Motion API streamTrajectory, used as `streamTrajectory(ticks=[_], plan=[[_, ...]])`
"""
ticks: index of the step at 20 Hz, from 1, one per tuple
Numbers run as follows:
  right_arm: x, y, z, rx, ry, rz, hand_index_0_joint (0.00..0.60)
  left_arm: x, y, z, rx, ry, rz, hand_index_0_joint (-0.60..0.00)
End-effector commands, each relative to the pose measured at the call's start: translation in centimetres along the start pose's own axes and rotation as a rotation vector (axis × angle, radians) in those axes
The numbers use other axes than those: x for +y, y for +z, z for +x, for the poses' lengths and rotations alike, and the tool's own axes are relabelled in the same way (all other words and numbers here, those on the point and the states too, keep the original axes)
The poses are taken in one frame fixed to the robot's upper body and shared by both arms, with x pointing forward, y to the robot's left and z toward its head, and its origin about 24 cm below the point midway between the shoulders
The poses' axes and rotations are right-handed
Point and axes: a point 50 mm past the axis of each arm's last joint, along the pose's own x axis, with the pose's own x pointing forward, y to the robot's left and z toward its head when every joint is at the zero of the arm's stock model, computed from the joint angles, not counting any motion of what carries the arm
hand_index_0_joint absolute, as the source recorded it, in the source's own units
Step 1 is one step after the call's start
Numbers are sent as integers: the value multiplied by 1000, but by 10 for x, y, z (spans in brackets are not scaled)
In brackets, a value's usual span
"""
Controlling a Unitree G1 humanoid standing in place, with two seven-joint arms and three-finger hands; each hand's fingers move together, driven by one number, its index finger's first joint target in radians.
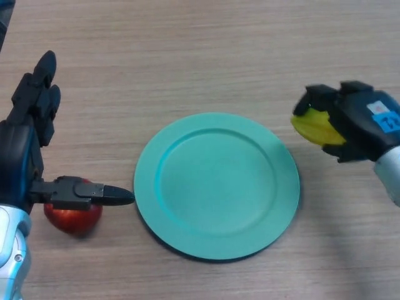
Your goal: Pick up the yellow starfruit and place it on the plate
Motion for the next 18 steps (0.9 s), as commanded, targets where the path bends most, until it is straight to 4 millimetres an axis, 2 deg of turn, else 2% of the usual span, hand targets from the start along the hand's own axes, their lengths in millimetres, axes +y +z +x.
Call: streamTrajectory(ticks=[1, 5, 6, 8, 15, 18], plan=[[-47, 10, 5, -59, -224, 92, 600, 15, 41, 1, -264, 57, 62, 0], [-35, 43, 9, -152, -201, 121, 600, 15, 40, 2, -255, 53, 61, 0], [-28, 55, 10, -164, -175, 220, 600, 16, 40, 2, -250, 52, 59, 0], [-19, 69, 11, -187, -155, 259, 600, 16, 39, 2, -250, 51, 60, 0], [13, 91, 8, -175, -58, 429, 600, 20, 42, -1, -271, 91, 39, 0], [22, 89, 3, -70, -12, 662, 600, 22, 44, -3, -252, 97, 25, 0]])
